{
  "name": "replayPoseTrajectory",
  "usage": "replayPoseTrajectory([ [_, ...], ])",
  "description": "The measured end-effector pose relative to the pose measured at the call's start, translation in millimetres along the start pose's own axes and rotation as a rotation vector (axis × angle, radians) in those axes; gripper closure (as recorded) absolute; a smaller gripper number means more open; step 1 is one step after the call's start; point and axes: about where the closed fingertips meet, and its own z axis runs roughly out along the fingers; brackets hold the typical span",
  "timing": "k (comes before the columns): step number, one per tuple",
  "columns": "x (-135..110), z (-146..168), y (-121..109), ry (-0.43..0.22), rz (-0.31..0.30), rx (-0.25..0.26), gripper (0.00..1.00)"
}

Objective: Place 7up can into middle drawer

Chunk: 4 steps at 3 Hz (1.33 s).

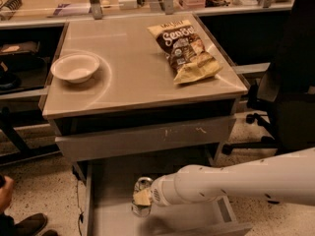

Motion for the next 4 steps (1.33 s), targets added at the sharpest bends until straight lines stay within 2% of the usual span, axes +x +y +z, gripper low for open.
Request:
replayPoseTrajectory([
  [1,17,19,-25,-0.015,0.087,0.084,1.00],
  [2,-2,20,-30,-0.083,0.077,0.112,1.00],
  [3,10,30,-31,-0.091,0.129,0.100,1.00],
  [4,35,51,-42,-0.102,0.212,0.129,1.00],
])
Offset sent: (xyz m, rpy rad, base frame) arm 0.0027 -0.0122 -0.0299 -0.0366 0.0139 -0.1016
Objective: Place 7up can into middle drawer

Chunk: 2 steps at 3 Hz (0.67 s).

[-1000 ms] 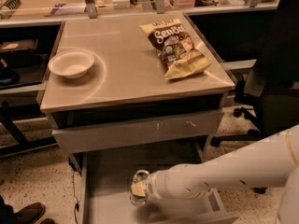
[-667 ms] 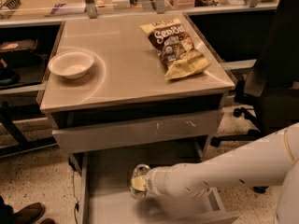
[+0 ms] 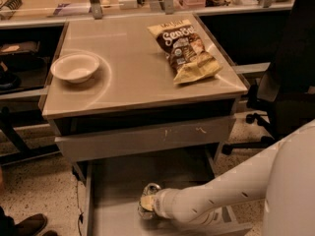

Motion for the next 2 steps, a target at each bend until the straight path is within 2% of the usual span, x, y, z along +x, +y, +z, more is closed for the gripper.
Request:
replayPoseTrajectory([
  [1,-10,6,-20,-0.103,0.045,0.062,1.00],
  [2,-37,-11,-33,-0.215,0.025,0.136,1.00],
])
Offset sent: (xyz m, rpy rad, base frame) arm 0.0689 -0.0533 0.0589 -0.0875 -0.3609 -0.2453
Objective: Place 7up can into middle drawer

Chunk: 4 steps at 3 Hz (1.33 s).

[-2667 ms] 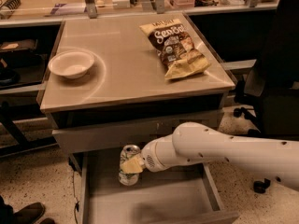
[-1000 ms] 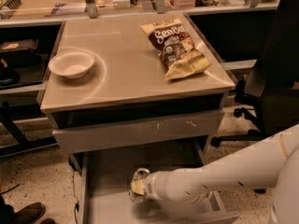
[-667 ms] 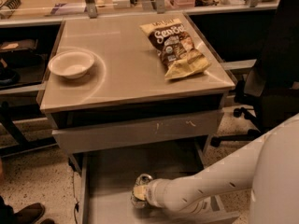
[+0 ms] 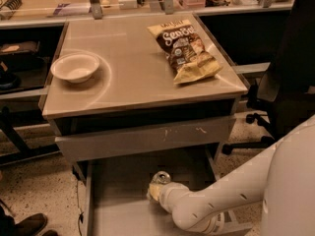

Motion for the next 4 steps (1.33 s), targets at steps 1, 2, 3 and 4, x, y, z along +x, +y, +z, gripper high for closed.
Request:
replayPoseTrajectory([
  [1,-21,-5,-6,-0.074,-0.016,0.057,1.00],
  [2,-29,1,-11,-0.110,-0.020,0.113,1.00],
  [3,-27,17,-13,-0.127,-0.007,0.147,1.00],
  [4,-19,33,-16,-0.127,0.006,0.183,1.00],
])
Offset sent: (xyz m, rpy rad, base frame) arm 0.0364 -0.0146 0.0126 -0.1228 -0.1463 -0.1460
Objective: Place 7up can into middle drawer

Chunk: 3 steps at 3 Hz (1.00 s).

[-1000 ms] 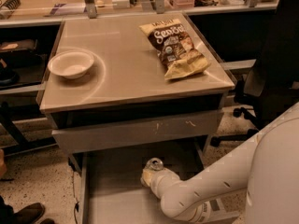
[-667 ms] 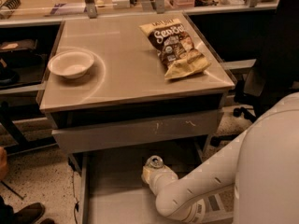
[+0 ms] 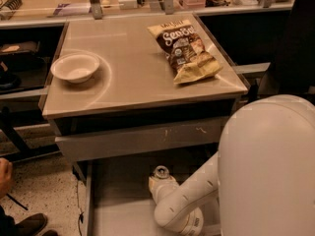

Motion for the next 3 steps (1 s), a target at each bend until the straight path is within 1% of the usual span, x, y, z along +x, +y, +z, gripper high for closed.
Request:
replayPoseTrajectory([
  [2,19,16,-2,0.012,0.019,0.085,1.00],
  [3,26,21,-4,0.019,0.030,0.117,1.00],
])
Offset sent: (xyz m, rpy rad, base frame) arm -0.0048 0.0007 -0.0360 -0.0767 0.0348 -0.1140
